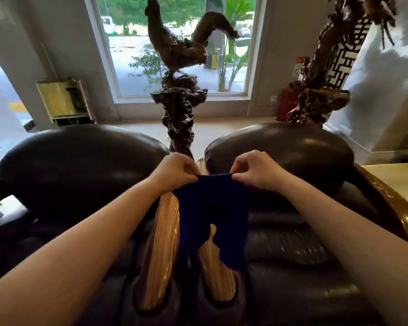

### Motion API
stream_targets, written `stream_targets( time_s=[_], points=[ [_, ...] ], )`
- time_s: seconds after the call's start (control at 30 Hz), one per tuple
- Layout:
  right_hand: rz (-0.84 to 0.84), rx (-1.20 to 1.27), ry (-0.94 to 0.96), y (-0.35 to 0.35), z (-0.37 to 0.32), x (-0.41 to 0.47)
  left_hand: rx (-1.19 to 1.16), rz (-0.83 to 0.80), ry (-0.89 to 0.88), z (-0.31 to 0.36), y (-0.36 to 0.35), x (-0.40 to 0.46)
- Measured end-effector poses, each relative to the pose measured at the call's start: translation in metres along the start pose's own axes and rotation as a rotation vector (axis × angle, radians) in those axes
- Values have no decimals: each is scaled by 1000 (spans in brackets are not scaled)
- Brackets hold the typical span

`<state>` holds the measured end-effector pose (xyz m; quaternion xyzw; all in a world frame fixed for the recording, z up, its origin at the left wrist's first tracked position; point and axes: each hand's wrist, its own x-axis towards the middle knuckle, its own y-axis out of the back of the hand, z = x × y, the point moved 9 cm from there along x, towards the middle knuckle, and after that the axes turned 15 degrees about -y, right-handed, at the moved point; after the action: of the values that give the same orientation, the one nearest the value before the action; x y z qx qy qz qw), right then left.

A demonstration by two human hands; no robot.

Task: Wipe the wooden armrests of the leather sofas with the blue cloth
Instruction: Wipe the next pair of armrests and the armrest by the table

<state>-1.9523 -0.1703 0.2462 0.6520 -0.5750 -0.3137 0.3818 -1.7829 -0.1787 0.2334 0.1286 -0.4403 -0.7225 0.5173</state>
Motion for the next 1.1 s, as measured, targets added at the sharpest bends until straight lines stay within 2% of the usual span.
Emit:
stream_targets(
  time_s=[0.23,0.47,0.6,0.83,1.03,1.1],
  points=[
    [-129,133,-50,-77,88,-22,-64,-46,181,-23,-102,-39],
    [-282,180,-125,-179,166,-12,-193,-116,350,-86,-210,-71],
    [-332,167,-160,-235,199,13,-164,-164,402,-132,-251,-64],
    [-290,187,-209,-324,251,90,-169,-164,419,-236,-316,-23],
    [-153,252,-236,-359,275,167,-163,-15,415,-314,-346,27],
    [-12,252,-230,-363,289,177,-99,109,374,-327,-351,37]
  ],
)
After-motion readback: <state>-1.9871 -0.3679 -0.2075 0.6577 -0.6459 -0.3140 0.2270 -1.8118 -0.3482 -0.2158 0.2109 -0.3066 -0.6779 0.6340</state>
